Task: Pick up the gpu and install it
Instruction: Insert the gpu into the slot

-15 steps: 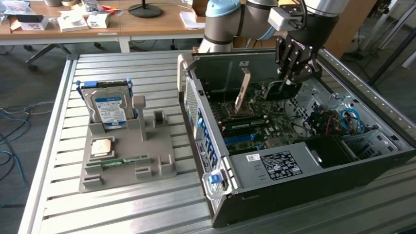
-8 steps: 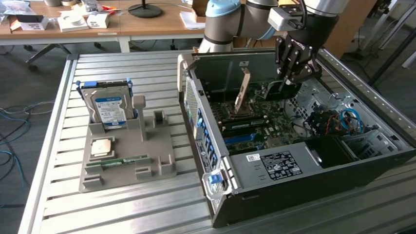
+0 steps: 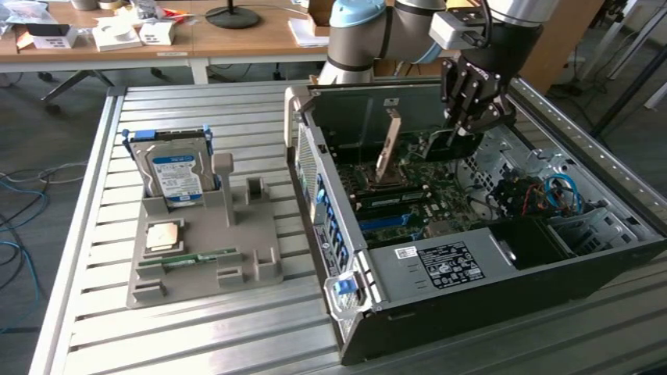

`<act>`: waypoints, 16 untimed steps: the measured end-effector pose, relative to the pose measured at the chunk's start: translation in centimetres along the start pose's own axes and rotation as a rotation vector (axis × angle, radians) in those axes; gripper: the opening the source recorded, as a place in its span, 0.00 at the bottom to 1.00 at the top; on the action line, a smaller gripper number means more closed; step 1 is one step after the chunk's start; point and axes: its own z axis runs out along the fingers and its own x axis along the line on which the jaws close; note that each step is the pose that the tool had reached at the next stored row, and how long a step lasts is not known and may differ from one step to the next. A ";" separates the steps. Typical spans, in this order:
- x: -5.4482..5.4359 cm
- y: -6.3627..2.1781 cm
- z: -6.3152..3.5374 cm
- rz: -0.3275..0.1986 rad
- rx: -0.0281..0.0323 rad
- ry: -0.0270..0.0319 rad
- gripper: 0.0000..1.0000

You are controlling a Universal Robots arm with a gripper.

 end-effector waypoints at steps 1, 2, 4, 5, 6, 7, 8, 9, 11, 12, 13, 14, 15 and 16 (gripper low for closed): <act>0.0 0.12 0.00 0.000 0.0002 0.0000 0.26; 0.0 0.26 0.01 0.000 0.0004 0.0000 0.26; 0.0 0.44 0.01 0.000 0.0006 0.0000 0.26; 0.0 0.43 0.01 0.000 0.0006 0.0000 0.26; 0.0 0.43 0.01 0.000 0.0007 0.0001 0.26; 0.0 0.43 0.01 0.000 0.0006 0.0001 0.26; 0.0 0.43 0.01 0.000 0.0006 0.0001 0.26; 0.0 0.43 0.01 0.000 0.0006 0.0000 0.26; 0.0 0.44 0.01 0.000 0.0006 0.0000 0.26; 0.0 0.46 0.01 0.000 0.0006 0.0001 0.26; 0.0 0.49 0.01 0.000 0.0007 0.0000 0.26; 0.0 0.54 0.01 0.000 0.0006 0.0001 0.26; 0.0 0.63 0.01 0.000 0.0007 0.0001 0.26; 0.0 0.74 0.01 0.000 0.0007 0.0001 0.26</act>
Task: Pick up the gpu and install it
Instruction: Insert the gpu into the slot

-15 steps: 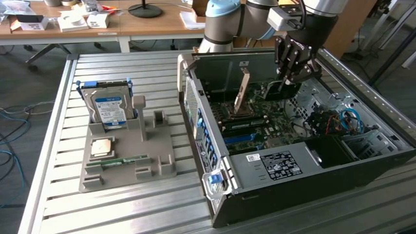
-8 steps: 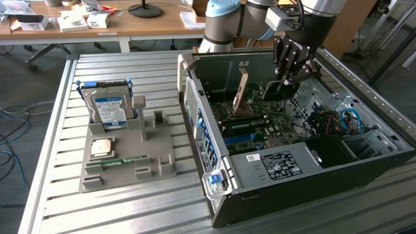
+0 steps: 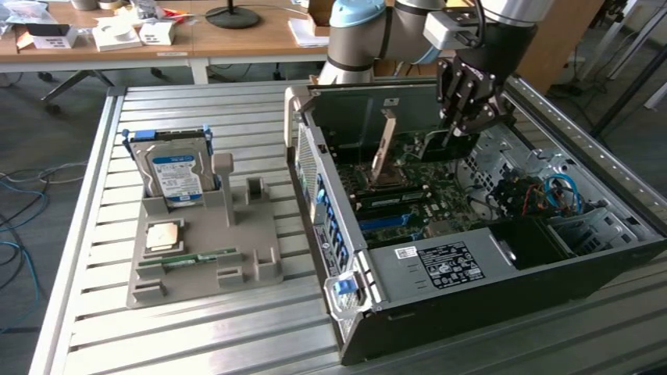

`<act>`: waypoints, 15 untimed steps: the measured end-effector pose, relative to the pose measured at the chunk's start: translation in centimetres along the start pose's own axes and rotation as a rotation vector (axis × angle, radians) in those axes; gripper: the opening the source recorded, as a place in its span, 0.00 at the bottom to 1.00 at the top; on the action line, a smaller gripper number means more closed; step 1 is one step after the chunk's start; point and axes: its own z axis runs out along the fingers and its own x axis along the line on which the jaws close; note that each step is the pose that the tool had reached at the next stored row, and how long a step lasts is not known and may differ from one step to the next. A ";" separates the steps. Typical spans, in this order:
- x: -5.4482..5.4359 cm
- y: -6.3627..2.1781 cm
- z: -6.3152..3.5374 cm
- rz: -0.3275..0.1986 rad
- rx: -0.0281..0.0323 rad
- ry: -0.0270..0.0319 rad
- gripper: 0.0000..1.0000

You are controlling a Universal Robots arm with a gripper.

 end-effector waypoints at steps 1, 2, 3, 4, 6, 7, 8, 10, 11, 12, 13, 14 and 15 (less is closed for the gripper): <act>0.0 0.10 0.00 0.000 0.0000 0.0000 0.26; 0.0 0.18 0.00 0.000 0.0000 0.0001 0.26; 0.0 0.22 0.00 0.000 0.0000 0.0000 0.26; 0.0 0.22 0.01 0.000 0.0000 0.0000 0.26; 0.0 0.22 0.00 0.000 0.0001 0.0000 0.26; 0.0 0.22 0.01 0.000 0.0000 0.0000 0.26; 0.0 0.22 0.03 0.000 0.0001 -0.0001 0.26; 0.0 0.22 0.17 0.000 0.0001 -0.0002 0.26; 0.0 0.22 0.25 0.000 0.0001 -0.0001 0.26; 0.0 0.22 0.32 0.000 0.0001 -0.0001 0.26; 0.0 0.22 0.34 0.000 0.0000 0.0000 0.26; 0.0 0.22 0.34 0.000 0.0000 0.0000 0.26; 0.0 0.22 0.34 0.000 0.0000 0.0001 0.26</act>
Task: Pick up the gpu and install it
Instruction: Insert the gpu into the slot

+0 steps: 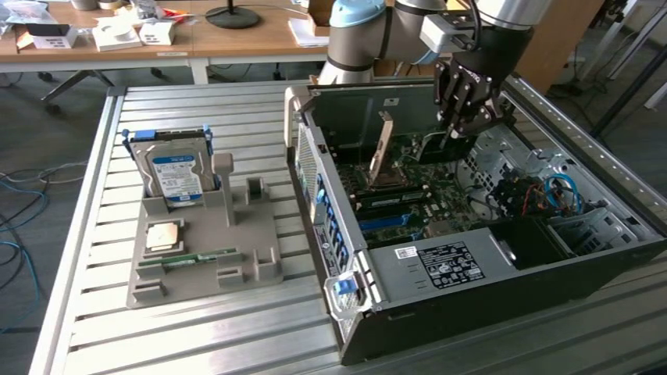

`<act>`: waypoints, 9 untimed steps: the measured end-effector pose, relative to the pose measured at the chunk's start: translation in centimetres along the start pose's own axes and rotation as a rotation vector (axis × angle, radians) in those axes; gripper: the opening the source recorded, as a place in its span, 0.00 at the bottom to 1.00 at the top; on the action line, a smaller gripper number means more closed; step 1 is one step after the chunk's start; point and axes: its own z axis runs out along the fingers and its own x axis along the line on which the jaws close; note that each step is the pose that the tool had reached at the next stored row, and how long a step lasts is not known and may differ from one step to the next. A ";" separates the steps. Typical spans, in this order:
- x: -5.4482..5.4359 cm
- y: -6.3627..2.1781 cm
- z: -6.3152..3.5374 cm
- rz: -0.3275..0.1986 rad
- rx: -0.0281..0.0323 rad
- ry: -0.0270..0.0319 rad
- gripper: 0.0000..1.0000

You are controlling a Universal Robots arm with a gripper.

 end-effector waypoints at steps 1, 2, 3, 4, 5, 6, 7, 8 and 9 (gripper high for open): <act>0.0 0.00 0.00 0.000 0.0000 0.0000 0.26; 0.0 0.00 0.00 0.000 0.0000 -0.0001 0.26; 0.0 0.00 0.01 0.000 0.0000 0.0000 0.26; 0.0 0.00 0.06 0.000 0.0001 -0.0004 0.26; 0.0 0.00 0.16 0.000 0.0002 -0.0007 0.26; 0.0 0.00 0.26 0.000 0.0001 -0.0006 0.26; 0.0 0.00 0.38 0.000 0.0001 -0.0005 0.26; 0.0 -0.01 0.50 0.000 0.0000 -0.0005 0.26; 0.0 -0.01 0.59 0.000 0.0000 -0.0005 0.26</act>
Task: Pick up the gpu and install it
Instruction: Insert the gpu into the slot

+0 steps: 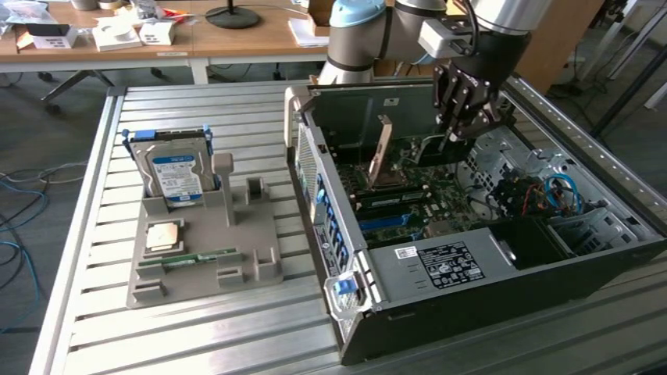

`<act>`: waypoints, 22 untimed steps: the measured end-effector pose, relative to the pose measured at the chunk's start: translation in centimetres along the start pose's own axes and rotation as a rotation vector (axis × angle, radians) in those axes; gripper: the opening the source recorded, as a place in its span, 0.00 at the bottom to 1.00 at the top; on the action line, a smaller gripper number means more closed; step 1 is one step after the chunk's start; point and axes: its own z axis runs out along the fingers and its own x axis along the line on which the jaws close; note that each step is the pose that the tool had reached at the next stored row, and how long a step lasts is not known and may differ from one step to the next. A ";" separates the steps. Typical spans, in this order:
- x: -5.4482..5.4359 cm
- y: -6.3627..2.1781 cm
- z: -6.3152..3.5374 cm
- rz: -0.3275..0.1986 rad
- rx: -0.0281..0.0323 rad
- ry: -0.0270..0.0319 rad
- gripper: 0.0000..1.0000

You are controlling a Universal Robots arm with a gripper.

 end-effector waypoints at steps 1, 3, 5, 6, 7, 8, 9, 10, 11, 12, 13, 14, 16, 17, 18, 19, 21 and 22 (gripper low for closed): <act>0.0 0.00 0.02 0.000 0.0000 0.0001 0.26; 0.0 0.00 0.02 0.000 0.0000 0.0000 0.26; 0.0 0.00 0.02 0.000 0.0000 0.0000 0.26; 0.0 0.01 0.02 0.000 0.0000 0.0000 0.26; 0.0 0.04 0.03 0.000 0.0001 0.0000 0.26; 0.0 0.09 0.03 0.000 0.0000 0.0000 0.26; 0.0 0.15 0.03 0.000 0.0000 0.0000 0.26; 0.0 0.23 0.03 0.000 0.0000 0.0000 0.26; 0.0 0.30 0.03 0.000 0.0001 -0.0001 0.26; 0.0 0.35 0.04 0.000 0.0001 -0.0001 0.26; 0.0 0.41 0.04 0.000 0.0001 -0.0001 0.26; 0.0 0.48 0.04 0.000 0.0001 0.0000 0.26; 0.0 0.50 0.04 0.000 0.0001 0.0000 0.26; 0.0 0.50 0.04 0.000 0.0001 0.0000 0.26; 0.0 0.51 0.04 0.000 0.0002 -0.0001 0.26; 0.0 0.51 0.05 0.000 0.0001 0.0000 0.26; 0.0 0.51 0.05 0.000 0.0002 0.0000 0.26; 0.0 0.51 0.05 0.000 0.0001 0.0000 0.26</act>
